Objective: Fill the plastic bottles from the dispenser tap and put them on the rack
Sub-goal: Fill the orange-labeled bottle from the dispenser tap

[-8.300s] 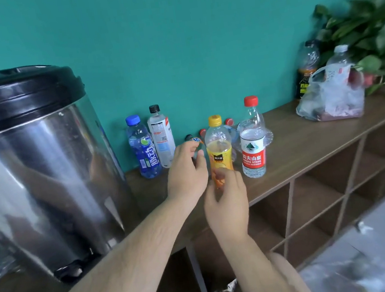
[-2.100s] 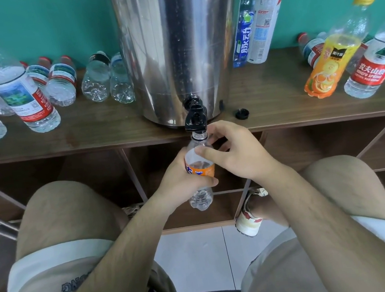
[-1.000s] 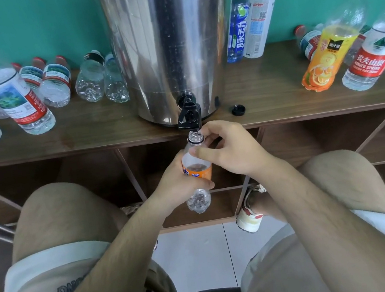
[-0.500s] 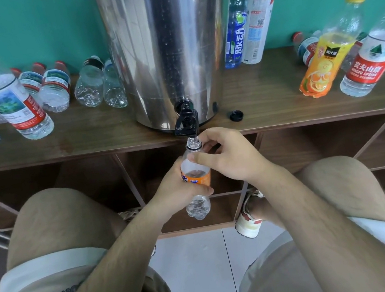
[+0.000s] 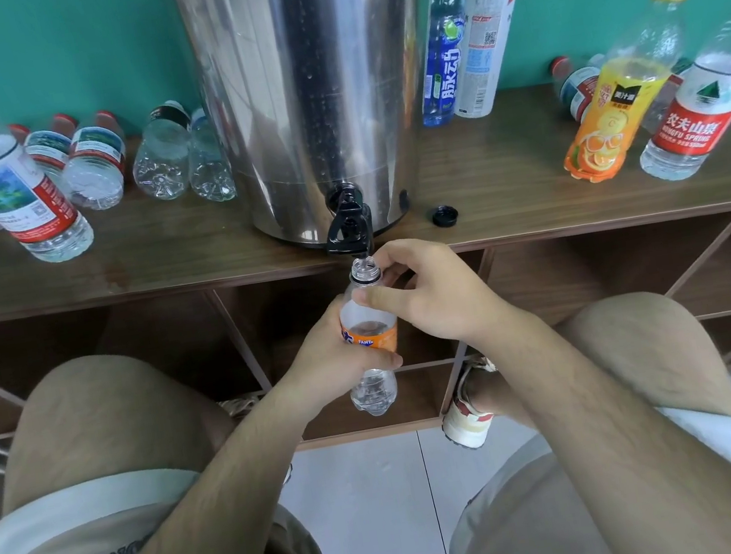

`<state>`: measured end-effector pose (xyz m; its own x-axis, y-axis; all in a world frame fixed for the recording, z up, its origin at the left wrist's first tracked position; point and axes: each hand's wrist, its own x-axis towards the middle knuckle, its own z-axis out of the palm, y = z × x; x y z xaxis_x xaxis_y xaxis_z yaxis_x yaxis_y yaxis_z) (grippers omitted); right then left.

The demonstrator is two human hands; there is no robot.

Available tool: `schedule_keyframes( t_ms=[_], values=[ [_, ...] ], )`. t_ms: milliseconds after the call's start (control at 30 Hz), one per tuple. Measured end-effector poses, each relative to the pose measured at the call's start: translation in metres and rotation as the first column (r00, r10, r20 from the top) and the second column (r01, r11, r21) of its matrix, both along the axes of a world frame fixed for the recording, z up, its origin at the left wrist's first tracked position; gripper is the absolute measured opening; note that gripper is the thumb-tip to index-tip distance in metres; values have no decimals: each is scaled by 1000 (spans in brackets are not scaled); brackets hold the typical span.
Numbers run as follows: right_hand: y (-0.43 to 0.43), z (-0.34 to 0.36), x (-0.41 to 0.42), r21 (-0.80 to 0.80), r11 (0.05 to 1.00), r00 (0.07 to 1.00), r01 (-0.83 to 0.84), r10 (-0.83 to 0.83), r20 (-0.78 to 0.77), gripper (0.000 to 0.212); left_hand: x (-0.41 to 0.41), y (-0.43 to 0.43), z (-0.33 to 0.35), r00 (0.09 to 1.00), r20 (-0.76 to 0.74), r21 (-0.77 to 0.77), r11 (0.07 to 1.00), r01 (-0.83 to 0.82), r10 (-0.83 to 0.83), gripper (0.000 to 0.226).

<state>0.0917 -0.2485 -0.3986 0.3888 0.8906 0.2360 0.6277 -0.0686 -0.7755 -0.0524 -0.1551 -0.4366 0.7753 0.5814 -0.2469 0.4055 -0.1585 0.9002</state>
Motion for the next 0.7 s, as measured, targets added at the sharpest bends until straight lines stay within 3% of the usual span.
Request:
schedule_keyframes(
  t_ms=[700],
  values=[
    [-2, 4, -2, -40, 999, 1000, 3, -2, 3, 22, 0, 0, 0, 1000, -10, -14, 1000, 21, -21, 86]
  ],
)
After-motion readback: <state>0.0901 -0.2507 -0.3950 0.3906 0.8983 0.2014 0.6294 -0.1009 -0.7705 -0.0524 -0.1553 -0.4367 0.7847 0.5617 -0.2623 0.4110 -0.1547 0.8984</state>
